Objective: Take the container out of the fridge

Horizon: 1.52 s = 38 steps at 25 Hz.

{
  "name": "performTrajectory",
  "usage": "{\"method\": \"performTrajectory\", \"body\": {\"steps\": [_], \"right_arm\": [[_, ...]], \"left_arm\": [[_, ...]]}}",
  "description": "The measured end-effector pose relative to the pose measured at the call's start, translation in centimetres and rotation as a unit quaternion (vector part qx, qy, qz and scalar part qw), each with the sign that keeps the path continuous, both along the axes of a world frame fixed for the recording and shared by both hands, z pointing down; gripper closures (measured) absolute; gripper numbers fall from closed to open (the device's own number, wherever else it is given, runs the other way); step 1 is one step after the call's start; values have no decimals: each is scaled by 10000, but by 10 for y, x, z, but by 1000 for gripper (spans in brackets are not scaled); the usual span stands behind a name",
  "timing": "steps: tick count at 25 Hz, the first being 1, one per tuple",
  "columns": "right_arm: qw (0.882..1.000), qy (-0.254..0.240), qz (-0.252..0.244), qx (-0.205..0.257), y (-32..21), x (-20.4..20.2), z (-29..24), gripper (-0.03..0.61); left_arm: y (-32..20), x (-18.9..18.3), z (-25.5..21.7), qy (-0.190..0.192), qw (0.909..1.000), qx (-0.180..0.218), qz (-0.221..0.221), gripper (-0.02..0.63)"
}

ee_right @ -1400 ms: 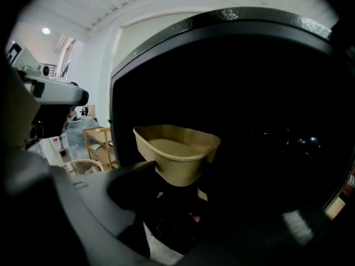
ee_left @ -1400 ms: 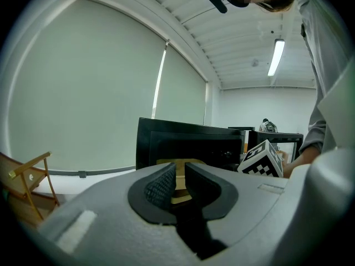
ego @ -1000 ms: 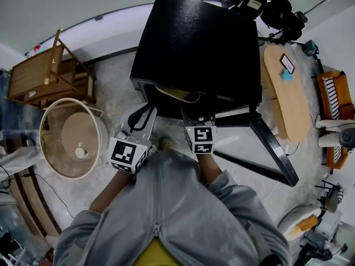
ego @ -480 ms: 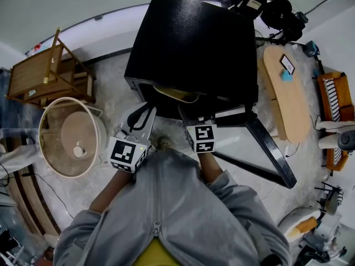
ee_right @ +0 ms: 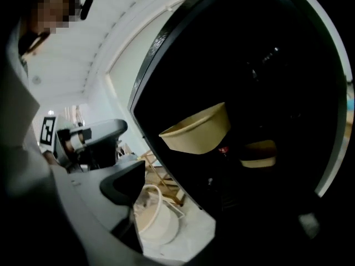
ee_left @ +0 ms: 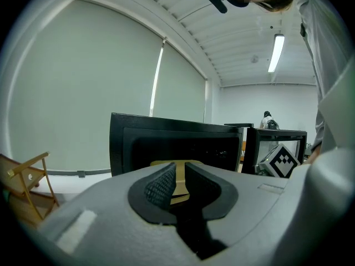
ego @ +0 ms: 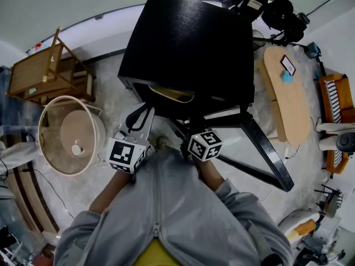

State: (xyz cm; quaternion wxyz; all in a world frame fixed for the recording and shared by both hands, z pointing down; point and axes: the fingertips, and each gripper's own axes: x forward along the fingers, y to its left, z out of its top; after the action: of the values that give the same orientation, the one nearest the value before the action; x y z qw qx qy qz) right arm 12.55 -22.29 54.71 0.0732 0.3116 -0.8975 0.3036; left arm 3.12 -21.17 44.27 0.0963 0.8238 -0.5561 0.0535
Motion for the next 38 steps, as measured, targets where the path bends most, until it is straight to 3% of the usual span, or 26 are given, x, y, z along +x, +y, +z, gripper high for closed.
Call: {"method": "performTrajectory", "body": {"steps": [3, 6, 13, 15, 17, 22, 25, 27, 31, 35, 38], "right_arm": [[9951, -877, 206, -410, -5, -3, -10, 193], [9821, -1604, 665, -727, -19, -4, -20, 193], [9293, -2880, 1760, -1500, -51, -5, -23, 195], [9177, -3030, 1981, -1634, -57, -5, -21, 264], [9089, -3096, 2173, -1755, -61, -4, -17, 293], [8765, -3488, 2554, -2116, -67, -7, -3, 220], [8722, -3506, 2719, -2062, -66, -7, -2, 345], [8679, -3580, 2778, -2037, -63, -7, -6, 376], [8639, -3647, 2867, -1964, -47, -6, -18, 402], [8470, -3777, 3129, -2050, -22, -3, -23, 405], [8445, -3765, 3234, -2015, 3, 2, -28, 405]], "left_arm": [[2, 3, 1, -19, 10000, -32, -48, 560], [6, 6, 3, -44, 9999, -66, -91, 560], [16, -3, 4, -116, 9997, -65, -185, 560], [18, -8, 1, -117, 9998, -38, -175, 560], [20, -12, 0, -88, 9999, -25, -121, 560], [26, -27, -1, -56, 10000, 18, 47, 560], [31, -40, -1, 3, 10000, 18, 89, 560], [34, -46, -1, 44, 9999, 14, 144, 560], [39, -49, -2, 115, 9992, 43, 370, 560], [46, -45, -2, 217, 9973, 20, 706, 560], [54, -36, -1, 282, 9948, 24, 974, 560]]}}
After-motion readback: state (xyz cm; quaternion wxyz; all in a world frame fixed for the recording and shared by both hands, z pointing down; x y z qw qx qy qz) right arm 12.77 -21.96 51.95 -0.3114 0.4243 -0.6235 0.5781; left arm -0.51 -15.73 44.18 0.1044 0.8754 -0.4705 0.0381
